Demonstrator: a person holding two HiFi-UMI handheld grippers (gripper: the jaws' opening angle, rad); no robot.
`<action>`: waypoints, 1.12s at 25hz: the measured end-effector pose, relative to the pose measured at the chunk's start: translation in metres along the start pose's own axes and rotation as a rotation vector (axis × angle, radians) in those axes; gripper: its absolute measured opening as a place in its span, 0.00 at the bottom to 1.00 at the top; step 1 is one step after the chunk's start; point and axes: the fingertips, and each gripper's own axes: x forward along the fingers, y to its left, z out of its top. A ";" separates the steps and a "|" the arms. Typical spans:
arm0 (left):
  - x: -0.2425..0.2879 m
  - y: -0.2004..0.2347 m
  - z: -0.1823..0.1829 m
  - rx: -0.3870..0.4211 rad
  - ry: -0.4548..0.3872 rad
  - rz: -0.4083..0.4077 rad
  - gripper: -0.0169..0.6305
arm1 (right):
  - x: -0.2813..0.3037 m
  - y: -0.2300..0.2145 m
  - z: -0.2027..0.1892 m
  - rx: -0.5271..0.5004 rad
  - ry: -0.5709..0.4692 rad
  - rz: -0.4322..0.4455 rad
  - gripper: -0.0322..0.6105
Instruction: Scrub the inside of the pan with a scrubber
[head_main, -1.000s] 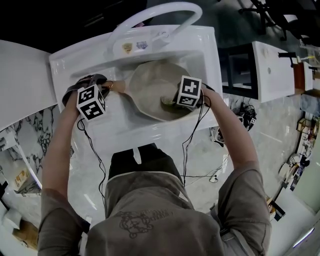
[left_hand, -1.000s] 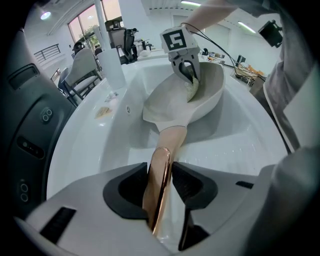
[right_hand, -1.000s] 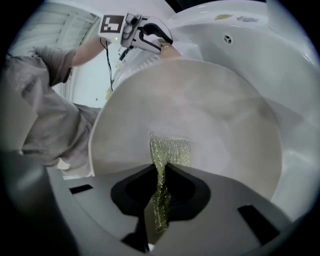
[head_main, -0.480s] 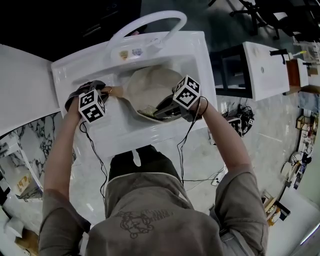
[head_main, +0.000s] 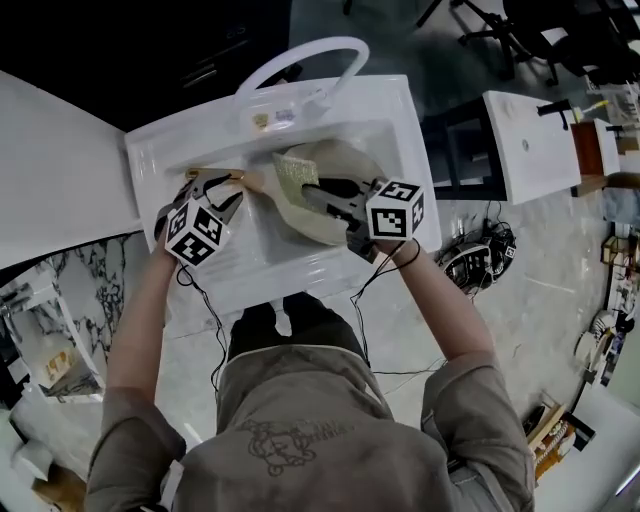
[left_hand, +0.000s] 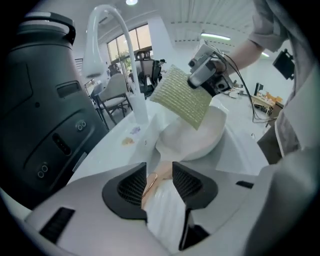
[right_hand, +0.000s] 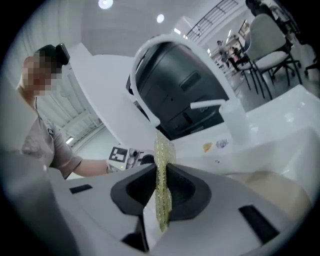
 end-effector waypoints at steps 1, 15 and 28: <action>-0.005 -0.003 0.009 -0.005 -0.024 0.004 0.28 | -0.005 0.003 0.009 -0.011 -0.048 -0.037 0.15; -0.114 -0.007 0.136 -0.059 -0.384 0.144 0.14 | -0.100 0.087 0.098 -0.290 -0.457 -0.453 0.15; -0.236 -0.032 0.224 0.064 -0.659 0.346 0.08 | -0.159 0.196 0.132 -0.332 -0.670 -0.518 0.15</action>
